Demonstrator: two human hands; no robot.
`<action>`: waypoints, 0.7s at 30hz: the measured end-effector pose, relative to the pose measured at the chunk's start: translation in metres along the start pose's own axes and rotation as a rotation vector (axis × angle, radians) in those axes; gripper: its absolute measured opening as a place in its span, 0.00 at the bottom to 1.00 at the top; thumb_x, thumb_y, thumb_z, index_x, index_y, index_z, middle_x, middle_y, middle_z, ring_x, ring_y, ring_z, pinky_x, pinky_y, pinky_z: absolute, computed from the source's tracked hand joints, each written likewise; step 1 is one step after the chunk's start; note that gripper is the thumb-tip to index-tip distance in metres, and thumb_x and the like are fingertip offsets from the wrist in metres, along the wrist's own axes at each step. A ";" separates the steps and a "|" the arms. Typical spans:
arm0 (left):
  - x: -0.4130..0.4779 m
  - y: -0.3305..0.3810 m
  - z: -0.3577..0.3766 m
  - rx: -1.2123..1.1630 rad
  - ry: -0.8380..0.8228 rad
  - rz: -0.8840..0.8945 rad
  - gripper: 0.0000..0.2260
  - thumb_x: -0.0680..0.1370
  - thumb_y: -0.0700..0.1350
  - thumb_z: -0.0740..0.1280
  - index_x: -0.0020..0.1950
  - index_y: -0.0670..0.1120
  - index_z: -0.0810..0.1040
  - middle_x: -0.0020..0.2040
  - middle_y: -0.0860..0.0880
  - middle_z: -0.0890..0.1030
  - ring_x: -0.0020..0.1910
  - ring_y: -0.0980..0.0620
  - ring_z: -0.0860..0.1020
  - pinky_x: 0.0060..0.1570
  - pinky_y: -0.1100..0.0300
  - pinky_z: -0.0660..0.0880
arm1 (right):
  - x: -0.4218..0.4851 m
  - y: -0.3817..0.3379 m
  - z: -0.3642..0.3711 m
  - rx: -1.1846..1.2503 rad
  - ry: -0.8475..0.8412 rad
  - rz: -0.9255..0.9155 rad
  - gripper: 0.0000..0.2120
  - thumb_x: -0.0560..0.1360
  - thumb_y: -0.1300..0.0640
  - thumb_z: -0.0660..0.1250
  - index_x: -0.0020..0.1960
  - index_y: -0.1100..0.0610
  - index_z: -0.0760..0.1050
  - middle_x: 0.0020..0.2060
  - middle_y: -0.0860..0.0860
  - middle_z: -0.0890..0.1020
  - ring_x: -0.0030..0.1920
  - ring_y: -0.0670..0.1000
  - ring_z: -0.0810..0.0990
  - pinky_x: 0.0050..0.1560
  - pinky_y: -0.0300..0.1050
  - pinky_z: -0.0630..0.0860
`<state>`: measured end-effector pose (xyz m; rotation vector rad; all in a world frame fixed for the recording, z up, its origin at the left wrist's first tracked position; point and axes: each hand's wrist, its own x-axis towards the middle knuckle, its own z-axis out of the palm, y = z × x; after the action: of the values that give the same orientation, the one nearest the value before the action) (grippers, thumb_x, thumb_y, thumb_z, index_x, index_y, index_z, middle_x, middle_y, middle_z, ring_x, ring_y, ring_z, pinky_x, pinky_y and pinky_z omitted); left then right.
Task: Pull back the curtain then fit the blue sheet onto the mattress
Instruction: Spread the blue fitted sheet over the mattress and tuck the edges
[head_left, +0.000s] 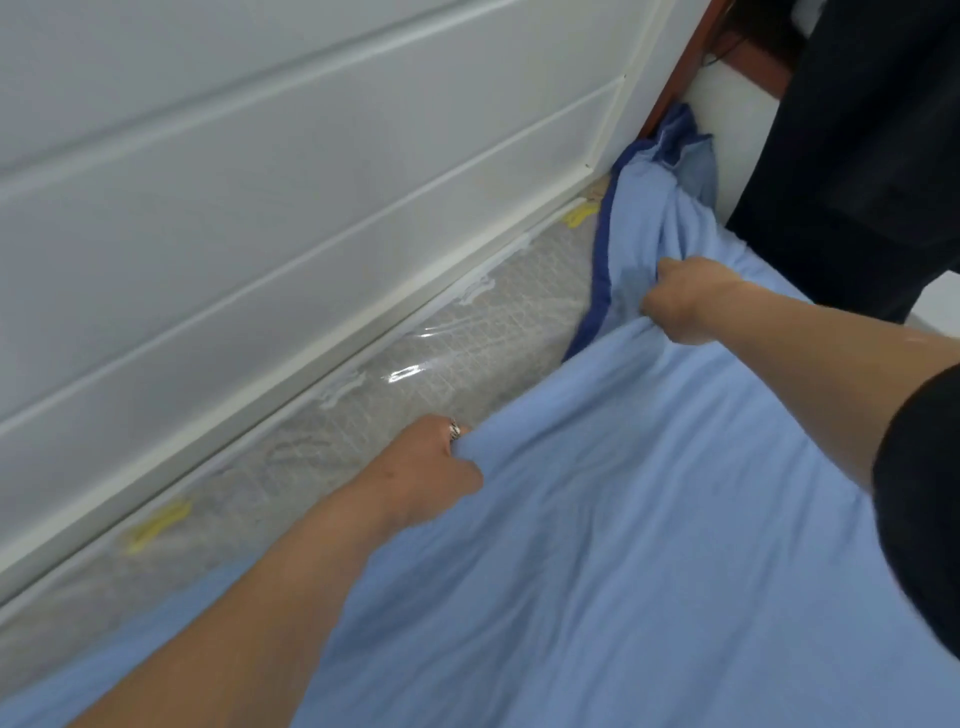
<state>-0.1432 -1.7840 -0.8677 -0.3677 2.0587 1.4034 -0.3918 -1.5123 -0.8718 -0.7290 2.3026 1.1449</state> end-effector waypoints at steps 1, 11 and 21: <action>-0.007 0.007 0.000 0.000 -0.124 -0.020 0.04 0.69 0.37 0.70 0.42 0.45 0.81 0.33 0.54 0.81 0.31 0.55 0.79 0.30 0.64 0.74 | -0.004 0.008 -0.004 -0.063 -0.104 0.019 0.17 0.76 0.53 0.58 0.63 0.47 0.75 0.63 0.50 0.75 0.59 0.53 0.72 0.60 0.49 0.68; 0.029 0.005 -0.103 0.406 0.081 -0.089 0.14 0.56 0.41 0.68 0.40 0.42 0.79 0.41 0.42 0.82 0.38 0.44 0.79 0.34 0.56 0.71 | 0.041 0.003 -0.120 -0.082 0.514 0.037 0.09 0.73 0.59 0.64 0.49 0.53 0.81 0.44 0.50 0.81 0.52 0.55 0.76 0.56 0.53 0.66; 0.071 -0.052 -0.016 0.900 0.769 0.188 0.23 0.66 0.43 0.61 0.61 0.48 0.74 0.55 0.46 0.77 0.54 0.40 0.76 0.51 0.47 0.70 | 0.052 -0.026 -0.047 0.656 0.482 0.191 0.16 0.72 0.67 0.61 0.55 0.55 0.80 0.55 0.57 0.78 0.60 0.61 0.74 0.57 0.53 0.72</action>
<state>-0.1753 -1.8118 -0.9466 -0.3438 3.1445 0.2710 -0.4225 -1.5777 -0.8931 -0.5693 2.9549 0.2208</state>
